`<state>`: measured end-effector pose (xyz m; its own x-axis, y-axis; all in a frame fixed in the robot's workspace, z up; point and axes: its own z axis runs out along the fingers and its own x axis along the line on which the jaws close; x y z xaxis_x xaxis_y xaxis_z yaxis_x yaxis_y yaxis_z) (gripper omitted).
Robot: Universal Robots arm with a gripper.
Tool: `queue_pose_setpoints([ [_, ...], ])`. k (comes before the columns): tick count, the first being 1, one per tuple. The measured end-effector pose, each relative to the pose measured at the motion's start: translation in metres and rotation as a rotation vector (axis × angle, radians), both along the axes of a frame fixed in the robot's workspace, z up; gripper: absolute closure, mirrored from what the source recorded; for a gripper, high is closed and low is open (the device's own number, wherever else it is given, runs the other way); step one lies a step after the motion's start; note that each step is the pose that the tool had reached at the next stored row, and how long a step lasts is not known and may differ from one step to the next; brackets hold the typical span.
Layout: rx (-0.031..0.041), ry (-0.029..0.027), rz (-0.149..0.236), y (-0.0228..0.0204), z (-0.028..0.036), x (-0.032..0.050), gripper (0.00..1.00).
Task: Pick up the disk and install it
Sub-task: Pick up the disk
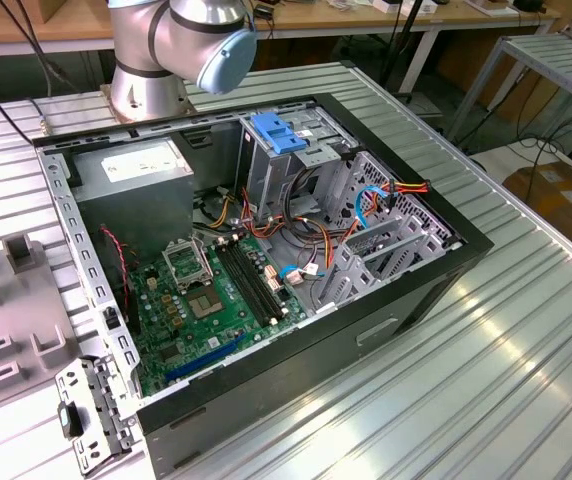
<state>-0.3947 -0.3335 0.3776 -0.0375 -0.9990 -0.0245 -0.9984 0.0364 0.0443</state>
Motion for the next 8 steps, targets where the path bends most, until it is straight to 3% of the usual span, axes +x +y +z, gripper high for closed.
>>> queue_pose_setpoints([
  [8, 0.0000, 0.0000, 0.000, 0.0104, -0.0010, 0.0000, 0.58],
])
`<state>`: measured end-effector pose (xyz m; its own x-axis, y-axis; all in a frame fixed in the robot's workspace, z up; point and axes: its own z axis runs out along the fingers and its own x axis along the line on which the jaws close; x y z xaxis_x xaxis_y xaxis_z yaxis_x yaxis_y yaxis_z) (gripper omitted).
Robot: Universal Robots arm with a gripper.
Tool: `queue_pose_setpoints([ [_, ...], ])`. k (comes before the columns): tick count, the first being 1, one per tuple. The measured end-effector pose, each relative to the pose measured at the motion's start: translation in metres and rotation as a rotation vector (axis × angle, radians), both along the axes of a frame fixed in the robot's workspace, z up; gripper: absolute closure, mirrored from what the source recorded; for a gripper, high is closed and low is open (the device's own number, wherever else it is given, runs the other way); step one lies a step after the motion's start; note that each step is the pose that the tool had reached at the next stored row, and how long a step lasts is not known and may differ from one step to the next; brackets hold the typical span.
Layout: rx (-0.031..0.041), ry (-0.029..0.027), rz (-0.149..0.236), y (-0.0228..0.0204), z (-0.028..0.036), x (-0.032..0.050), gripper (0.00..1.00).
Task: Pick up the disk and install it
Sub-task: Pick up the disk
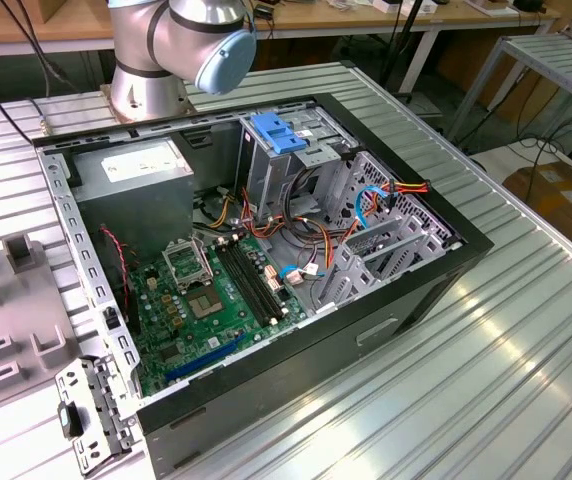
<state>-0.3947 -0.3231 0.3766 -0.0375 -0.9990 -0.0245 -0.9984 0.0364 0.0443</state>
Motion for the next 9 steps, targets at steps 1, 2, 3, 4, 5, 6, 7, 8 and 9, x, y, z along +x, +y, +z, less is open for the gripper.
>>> queue_pose_setpoints([
  [1, 0.0000, 0.0001, 0.000, 0.0012, -0.0001, 0.0000, 0.58],
  [2, 0.0000, 0.0000, 0.000, 0.0027, -0.0002, 0.0000, 0.58],
  [3, 0.0000, 0.0000, 0.000, 0.0041, -0.0003, 0.0000, 0.58],
  [4, 0.0000, 0.0000, 0.000, 0.0054, -0.0004, 0.0000, 0.58],
  [5, 0.0000, 0.0000, 0.000, 0.0066, -0.0005, 0.0000, 0.58],
  [6, 0.0000, 0.0000, 0.000, 0.0088, -0.0007, 0.0000, 0.58],
  [7, 0.0000, 0.0000, 0.000, 0.0099, -0.0008, 0.0000, 0.58],
  [8, 0.0000, 0.0000, 0.000, 0.0111, -0.0009, 0.0000, 0.58],
  [9, 0.0000, 0.0000, 0.000, 0.0128, -0.0011, 0.0000, 0.58],
])
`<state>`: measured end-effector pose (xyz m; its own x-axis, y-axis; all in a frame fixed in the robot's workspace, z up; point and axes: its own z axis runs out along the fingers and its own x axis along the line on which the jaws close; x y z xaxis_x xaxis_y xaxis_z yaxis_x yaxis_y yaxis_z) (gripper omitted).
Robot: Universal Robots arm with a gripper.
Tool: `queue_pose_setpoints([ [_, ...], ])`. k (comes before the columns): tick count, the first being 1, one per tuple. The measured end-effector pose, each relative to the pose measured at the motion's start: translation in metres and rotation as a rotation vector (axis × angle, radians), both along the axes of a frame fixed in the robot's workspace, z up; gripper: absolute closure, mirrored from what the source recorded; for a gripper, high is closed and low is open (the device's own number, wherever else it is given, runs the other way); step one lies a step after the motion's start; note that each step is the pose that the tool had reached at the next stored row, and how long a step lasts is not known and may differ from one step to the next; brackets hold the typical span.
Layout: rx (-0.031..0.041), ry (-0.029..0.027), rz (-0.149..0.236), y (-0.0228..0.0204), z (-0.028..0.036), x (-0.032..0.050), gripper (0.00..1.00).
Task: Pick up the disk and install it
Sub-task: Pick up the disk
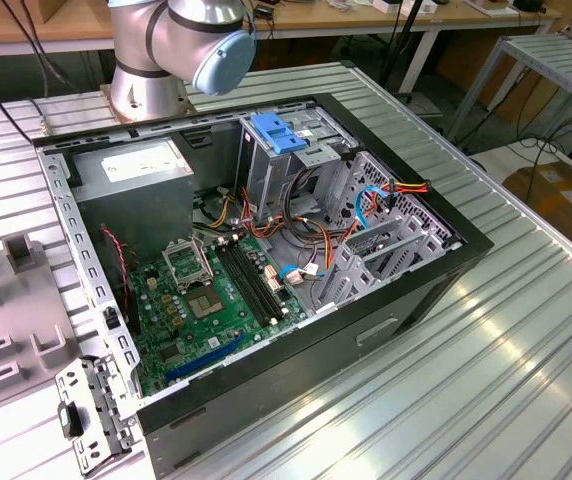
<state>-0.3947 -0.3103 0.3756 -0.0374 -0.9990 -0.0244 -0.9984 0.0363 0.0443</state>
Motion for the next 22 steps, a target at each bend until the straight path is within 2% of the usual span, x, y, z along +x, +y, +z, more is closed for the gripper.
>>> queue_pose_setpoints([
  [9, 0.0000, 0.0000, 0.000, 0.0130, -0.0012, 0.0000, 0.58],
  [20, 0.0000, 0.0001, 0.000, 0.0264, -0.0026, 0.0000, 0.58],
  [22, 0.0000, 0.0000, 0.000, 0.0302, -0.0030, 0.0000, 0.58],
])
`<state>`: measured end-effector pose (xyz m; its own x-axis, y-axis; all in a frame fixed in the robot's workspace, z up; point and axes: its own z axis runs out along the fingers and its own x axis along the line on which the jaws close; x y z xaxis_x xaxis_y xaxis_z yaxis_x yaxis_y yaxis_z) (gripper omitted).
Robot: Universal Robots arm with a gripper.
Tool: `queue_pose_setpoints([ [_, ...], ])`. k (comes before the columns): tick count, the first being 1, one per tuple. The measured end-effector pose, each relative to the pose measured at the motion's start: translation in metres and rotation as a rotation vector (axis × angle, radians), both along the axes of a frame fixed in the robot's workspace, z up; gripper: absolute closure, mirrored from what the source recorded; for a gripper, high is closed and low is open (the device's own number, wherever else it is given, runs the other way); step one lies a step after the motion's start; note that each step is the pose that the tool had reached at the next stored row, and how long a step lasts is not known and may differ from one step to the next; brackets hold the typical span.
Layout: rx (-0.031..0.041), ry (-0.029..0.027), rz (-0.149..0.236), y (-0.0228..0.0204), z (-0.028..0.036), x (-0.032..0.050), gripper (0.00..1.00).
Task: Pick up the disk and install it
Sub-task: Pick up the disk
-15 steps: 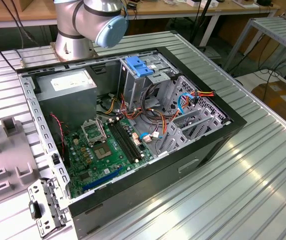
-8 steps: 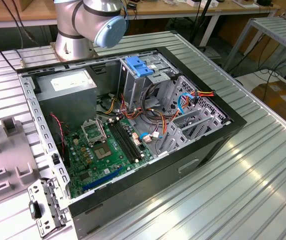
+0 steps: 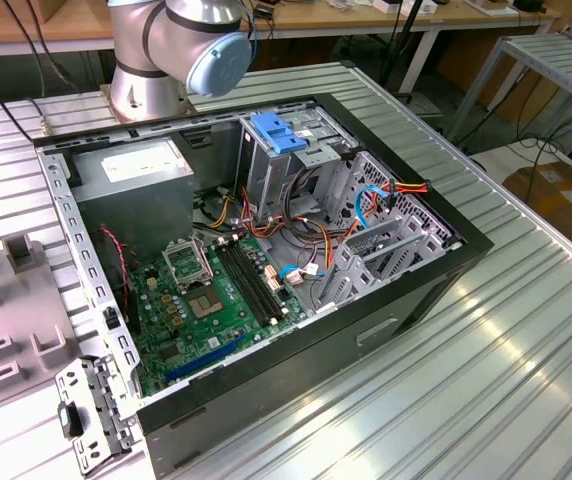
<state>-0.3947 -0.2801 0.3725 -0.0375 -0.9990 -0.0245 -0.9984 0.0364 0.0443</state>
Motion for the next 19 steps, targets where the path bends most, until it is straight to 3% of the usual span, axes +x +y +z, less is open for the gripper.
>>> queue_pose_setpoints([
  [19, 0.0000, 0.0000, 0.000, 0.0211, -0.0026, -0.0003, 0.58],
])
